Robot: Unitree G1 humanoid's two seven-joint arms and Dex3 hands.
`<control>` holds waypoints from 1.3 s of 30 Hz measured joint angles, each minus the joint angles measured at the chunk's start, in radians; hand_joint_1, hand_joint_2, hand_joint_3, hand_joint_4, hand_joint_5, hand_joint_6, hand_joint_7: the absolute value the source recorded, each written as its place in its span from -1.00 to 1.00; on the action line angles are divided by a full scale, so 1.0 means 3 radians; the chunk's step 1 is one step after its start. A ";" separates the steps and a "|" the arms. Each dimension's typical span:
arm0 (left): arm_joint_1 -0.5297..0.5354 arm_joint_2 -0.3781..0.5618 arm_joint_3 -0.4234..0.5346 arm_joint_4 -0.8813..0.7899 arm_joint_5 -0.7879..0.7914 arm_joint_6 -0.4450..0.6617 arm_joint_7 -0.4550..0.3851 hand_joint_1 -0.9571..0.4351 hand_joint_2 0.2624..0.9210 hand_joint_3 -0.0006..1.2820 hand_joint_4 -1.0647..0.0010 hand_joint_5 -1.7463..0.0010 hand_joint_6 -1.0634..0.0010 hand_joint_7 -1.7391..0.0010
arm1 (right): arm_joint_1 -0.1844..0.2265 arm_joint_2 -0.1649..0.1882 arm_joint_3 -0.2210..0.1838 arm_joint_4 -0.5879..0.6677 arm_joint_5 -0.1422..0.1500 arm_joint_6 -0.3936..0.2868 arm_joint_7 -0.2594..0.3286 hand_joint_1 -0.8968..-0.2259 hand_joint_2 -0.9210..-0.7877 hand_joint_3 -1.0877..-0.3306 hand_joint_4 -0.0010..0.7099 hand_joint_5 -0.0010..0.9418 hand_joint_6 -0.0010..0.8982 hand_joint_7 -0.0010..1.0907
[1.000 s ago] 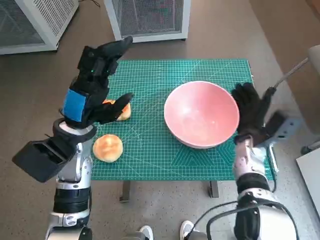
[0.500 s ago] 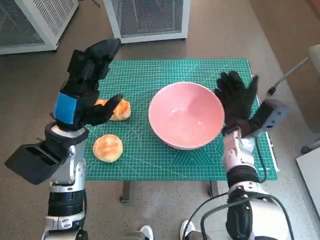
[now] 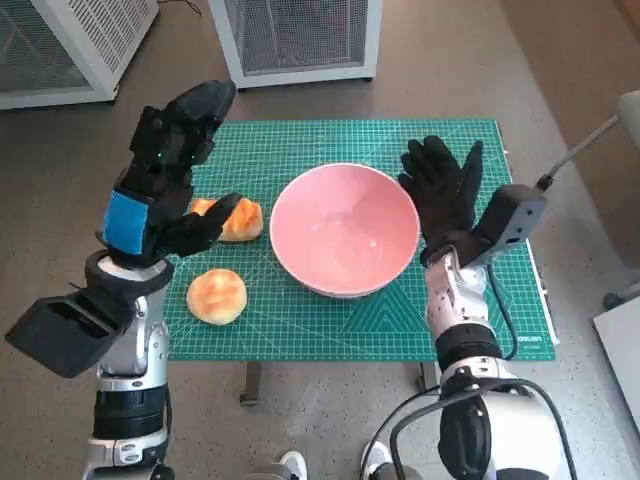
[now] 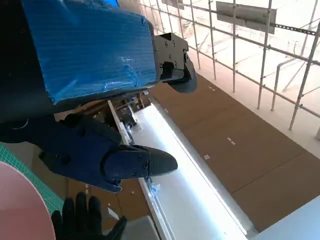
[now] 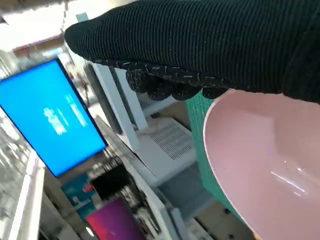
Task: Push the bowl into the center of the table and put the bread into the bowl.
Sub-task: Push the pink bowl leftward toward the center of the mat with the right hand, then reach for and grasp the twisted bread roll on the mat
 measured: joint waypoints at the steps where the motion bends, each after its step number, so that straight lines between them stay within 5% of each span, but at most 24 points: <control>1: 0.0011 0.0001 0.0000 -0.0005 0.0002 -0.0001 0.0003 -0.47 1.00 -0.48 0.48 0.95 0.74 0.36 | -0.0003 -0.0007 0.0006 0.0000 -0.0006 0.0004 0.0003 0.36 -1.00 0.09 -0.56 -0.98 -0.85 -0.25; 10: 0.0049 0.0079 0.0038 0.0032 0.0033 -0.0080 0.0007 -0.48 1.00 -0.48 0.48 0.96 0.73 0.38 | -0.0049 -0.0132 0.0049 -0.0057 -0.0035 -0.0134 0.0089 0.30 -1.00 0.11 -0.53 -0.98 -0.86 -0.23; 16: 0.0006 0.0295 0.0061 0.0161 0.0307 -0.0091 0.0051 -0.48 1.00 -0.52 0.56 0.99 0.87 0.44 | -0.0099 -0.0179 0.0069 -0.0220 -0.0022 -0.0603 0.0329 0.12 -1.00 0.23 -0.49 -0.97 -0.88 -0.19; 21: -0.0048 0.0808 0.0027 0.0101 0.0827 0.0306 -0.0005 -0.45 0.93 -0.79 0.88 1.00 0.98 0.69 | -0.0103 -0.0191 0.0085 -0.0484 0.0041 -0.1039 0.0669 0.10 -1.00 0.27 -0.43 -0.96 -0.89 -0.15; 27: -0.0130 0.1312 -0.0074 -0.0128 0.1268 0.1133 -0.0199 -0.04 0.46 -0.97 0.99 1.00 0.98 0.90 | -0.0060 -0.0212 0.0162 -0.0869 0.0080 -0.1478 0.0921 0.13 -1.00 0.24 -0.37 -0.95 -0.88 -0.11; 31: -0.0243 0.1478 -0.0216 -0.0225 0.1505 0.1592 -0.0310 0.22 0.39 -0.98 0.99 1.00 0.93 0.91 | 0.0038 -0.0213 0.0248 -0.1132 0.0137 -0.1751 0.1085 0.10 -1.00 0.23 -0.35 -0.94 -0.87 -0.10; 39: -0.0449 0.1496 -0.0545 -0.0212 0.1748 0.2103 -0.0413 0.56 0.41 -0.98 0.94 0.99 0.80 0.90 | 0.0196 -0.0217 0.0381 -0.1475 0.0210 -0.1921 0.1235 0.07 -1.00 0.25 -0.32 -0.95 -0.86 -0.09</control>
